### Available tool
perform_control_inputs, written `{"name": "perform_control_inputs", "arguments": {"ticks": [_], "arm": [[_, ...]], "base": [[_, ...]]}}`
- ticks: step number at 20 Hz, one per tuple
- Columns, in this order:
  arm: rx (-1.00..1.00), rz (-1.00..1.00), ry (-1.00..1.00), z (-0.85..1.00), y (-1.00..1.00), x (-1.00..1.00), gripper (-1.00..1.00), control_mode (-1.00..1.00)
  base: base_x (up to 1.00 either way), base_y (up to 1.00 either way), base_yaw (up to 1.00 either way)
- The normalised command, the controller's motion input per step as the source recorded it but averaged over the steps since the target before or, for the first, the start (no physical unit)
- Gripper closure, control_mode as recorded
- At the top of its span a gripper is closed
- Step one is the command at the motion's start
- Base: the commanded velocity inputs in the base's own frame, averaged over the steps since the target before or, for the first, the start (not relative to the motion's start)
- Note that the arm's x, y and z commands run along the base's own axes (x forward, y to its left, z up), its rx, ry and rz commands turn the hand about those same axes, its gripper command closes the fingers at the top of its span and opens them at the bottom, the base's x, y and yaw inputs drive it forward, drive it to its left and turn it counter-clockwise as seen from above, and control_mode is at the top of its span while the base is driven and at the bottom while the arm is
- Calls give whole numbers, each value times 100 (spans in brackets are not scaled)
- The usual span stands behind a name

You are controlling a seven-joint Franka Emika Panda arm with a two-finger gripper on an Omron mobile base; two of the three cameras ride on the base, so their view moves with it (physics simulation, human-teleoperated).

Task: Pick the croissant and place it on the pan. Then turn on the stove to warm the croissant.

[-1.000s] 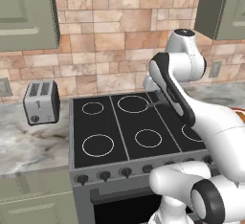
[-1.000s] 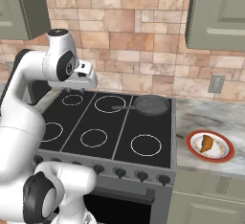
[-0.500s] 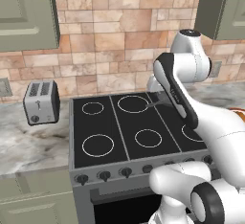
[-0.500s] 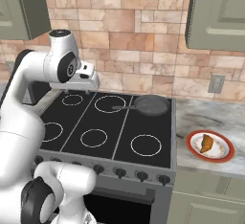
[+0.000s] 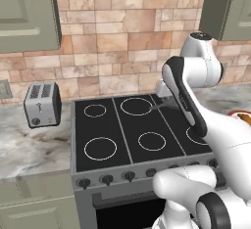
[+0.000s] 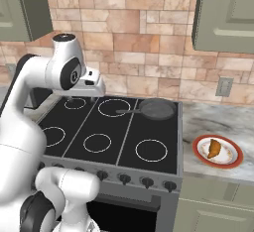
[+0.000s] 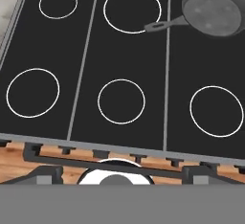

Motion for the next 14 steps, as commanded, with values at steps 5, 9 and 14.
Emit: {"name": "perform_control_inputs", "arguments": {"ticks": [5, 9, 14], "arm": [[0, 0, 0, -11, -12, -11, -100, -100], [0, 0, 0, -14, -16, -12, -100, -100], [0, 0, 0, -9, -17, -13, -100, -100]], "base": [[0, 0, 0], [0, 0, 0], [0, 0, 0]]}}
